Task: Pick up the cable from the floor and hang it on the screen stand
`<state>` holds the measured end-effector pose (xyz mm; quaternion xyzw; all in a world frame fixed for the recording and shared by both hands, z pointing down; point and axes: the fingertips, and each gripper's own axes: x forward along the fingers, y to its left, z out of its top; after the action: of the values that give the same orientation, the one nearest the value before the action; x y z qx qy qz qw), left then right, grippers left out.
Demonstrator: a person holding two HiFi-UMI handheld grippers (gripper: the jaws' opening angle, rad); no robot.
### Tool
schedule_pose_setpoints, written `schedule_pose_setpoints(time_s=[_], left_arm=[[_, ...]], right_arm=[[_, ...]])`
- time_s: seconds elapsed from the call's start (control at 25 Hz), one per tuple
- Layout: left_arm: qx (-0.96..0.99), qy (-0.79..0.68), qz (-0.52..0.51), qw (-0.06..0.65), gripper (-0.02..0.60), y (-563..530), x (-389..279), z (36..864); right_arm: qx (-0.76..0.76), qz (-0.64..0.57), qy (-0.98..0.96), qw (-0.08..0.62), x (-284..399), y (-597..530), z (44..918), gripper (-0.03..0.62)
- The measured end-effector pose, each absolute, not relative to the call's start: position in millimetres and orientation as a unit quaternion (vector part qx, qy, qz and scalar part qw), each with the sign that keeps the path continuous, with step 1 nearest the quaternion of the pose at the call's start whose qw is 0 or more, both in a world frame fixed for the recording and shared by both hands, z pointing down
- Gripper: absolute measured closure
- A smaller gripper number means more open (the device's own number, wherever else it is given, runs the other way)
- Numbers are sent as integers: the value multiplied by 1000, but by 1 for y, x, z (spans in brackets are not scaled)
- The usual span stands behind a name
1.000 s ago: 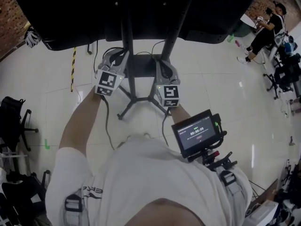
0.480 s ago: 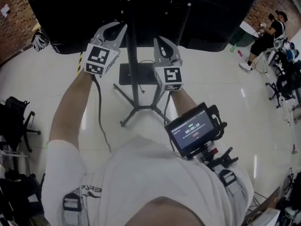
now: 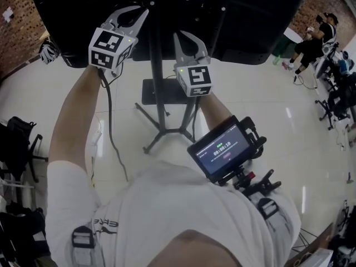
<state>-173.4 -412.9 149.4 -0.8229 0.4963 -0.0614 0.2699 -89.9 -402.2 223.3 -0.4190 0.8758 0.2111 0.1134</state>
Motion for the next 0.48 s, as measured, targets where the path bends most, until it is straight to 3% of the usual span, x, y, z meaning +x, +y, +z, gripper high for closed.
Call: schedule_pose_setpoints(time_s=[0.48], left_arm=[[-828, 454, -27, 327, 569, -380, -142, 68]], right_arm=[[-374, 164, 913, -1, -123, -412, 307, 457]])
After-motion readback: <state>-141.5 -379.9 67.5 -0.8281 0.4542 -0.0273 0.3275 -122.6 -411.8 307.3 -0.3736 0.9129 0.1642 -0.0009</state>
